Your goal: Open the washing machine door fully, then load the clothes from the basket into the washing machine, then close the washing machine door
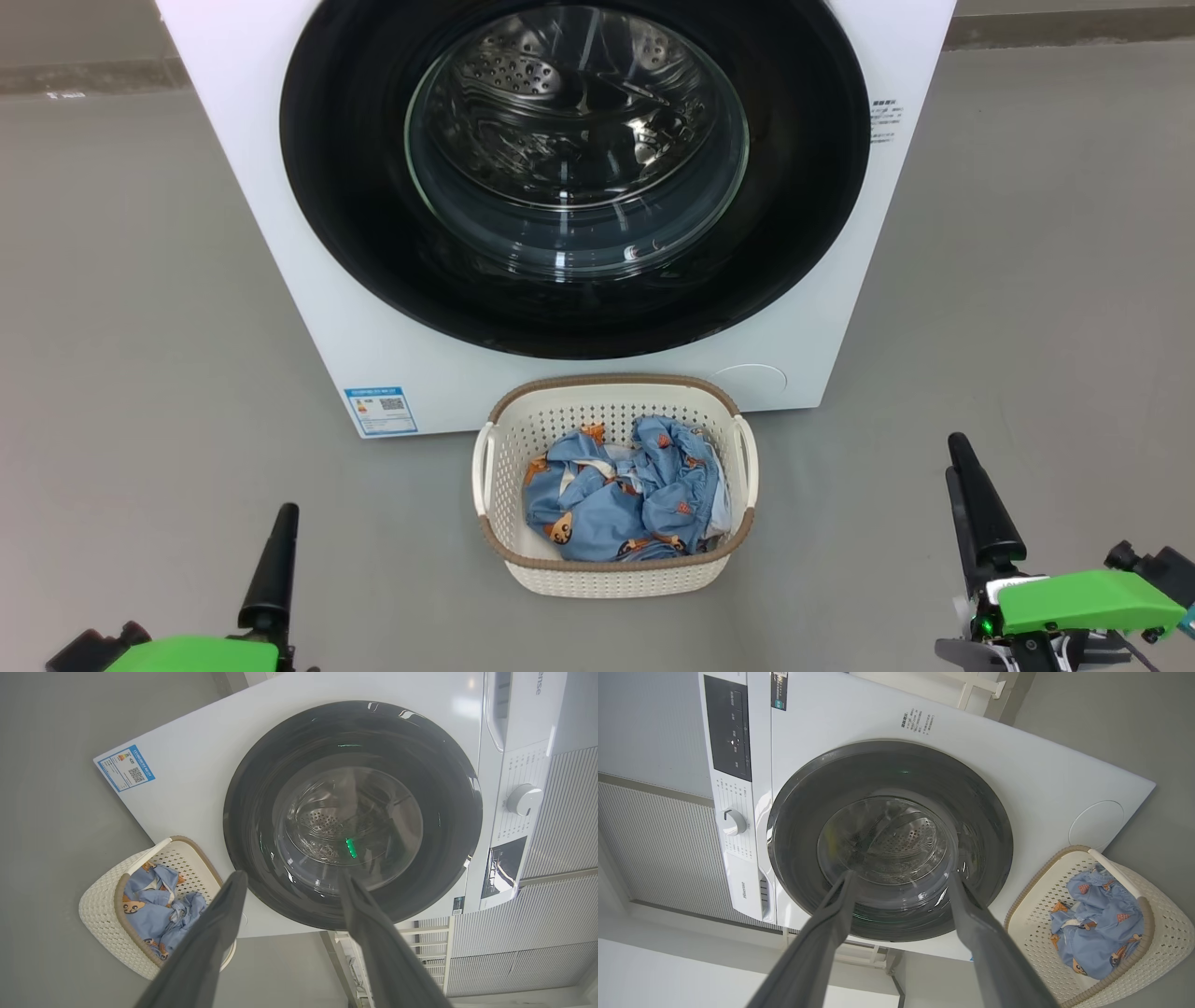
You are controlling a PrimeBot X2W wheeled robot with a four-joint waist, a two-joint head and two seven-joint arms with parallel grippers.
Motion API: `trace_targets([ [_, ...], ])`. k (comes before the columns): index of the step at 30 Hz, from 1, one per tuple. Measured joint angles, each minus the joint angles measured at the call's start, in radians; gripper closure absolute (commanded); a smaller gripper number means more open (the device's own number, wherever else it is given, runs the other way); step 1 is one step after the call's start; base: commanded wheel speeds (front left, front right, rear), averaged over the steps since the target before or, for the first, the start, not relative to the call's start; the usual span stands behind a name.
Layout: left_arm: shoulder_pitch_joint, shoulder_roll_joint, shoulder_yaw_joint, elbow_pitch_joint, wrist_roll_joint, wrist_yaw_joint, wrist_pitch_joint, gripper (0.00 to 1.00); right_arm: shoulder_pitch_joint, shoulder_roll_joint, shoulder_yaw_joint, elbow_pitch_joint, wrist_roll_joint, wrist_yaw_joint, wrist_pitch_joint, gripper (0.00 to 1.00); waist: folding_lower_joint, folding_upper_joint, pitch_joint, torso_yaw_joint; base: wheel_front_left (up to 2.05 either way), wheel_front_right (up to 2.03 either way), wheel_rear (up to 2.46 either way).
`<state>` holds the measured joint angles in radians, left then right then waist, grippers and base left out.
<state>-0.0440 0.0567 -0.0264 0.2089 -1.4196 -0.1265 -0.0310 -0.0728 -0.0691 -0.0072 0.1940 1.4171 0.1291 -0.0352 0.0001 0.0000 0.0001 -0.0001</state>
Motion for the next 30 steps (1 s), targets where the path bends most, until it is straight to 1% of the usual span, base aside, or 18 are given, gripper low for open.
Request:
trace_targets([
  [7, -0.005, 0.014, -0.015, -0.008, 0.115, 0.0, -0.024, 0.0, -0.012, -0.013, 0.031, -0.011, -0.096, 0.0, -0.02, 0.0, 0.0, 0.0, 0.001, -0.001, 0.0, 0.0, 0.0],
  [18, -0.015, 0.015, -0.033, -0.011, 0.306, 0.0, -0.053, 0.0, -0.034, -0.032, 0.069, -0.025, -0.257, 0.0, -0.05, 0.0, 0.0, 0.0, 0.0, -0.001, 0.0, 0.0, 0.0],
  [30, -0.023, 0.03, -0.049, -0.02, 0.56, 0.008, -0.085, 0.0, -0.046, -0.04, 0.089, -0.009, -0.497, 0.0, -0.081, 0.0, -0.0001, 0.0, -0.001, -0.001, 0.0, 0.0, 0.0],
])
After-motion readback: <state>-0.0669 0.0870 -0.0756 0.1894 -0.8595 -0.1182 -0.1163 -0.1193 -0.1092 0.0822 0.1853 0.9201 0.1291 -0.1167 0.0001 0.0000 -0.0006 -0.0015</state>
